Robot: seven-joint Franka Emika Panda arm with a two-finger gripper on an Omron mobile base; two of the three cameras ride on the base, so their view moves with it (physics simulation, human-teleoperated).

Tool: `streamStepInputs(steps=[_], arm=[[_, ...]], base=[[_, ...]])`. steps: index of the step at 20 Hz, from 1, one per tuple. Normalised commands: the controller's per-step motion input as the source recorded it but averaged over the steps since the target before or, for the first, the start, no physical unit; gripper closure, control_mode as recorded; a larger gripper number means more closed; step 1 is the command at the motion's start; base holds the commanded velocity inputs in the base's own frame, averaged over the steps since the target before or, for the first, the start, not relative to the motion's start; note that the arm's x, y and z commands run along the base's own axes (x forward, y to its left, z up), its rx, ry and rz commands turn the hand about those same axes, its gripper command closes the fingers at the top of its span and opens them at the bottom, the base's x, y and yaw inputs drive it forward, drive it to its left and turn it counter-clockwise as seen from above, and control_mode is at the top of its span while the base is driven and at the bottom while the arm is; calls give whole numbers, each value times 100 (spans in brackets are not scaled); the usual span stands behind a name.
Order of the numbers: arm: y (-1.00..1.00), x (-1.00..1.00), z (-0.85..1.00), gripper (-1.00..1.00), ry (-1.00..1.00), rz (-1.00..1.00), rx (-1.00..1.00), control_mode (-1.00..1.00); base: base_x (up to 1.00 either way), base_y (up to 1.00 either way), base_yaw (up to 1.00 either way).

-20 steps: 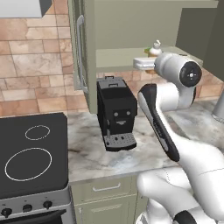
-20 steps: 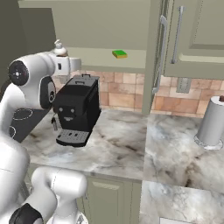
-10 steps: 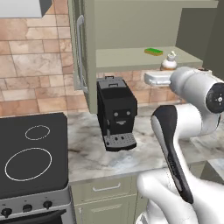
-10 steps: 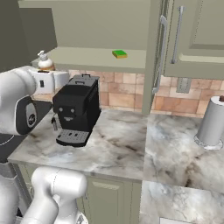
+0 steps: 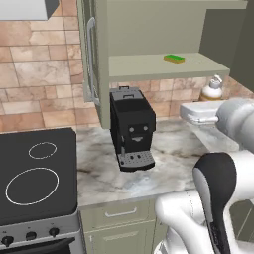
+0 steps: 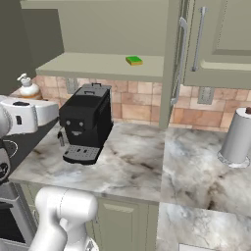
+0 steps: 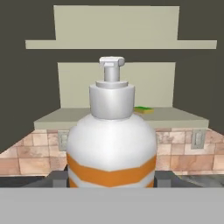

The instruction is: Locate and retrieve the soap dispenser and sponge from the cabinet. Place them next to the sink.

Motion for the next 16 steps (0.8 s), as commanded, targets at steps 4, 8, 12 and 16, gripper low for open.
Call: streamStepInputs(steps=[4,8,12,16], arm=[[0,-100,-14,100,0,0,0,-100],[0,-99,-14,100,0,0,0,-100],[0,-58,-9,100,2,0,0,-100],[0,-9,0,100,0,0,0,-100]], base=[[0,0,0],[0,0,0],[0,0,0],[0,0,0]])
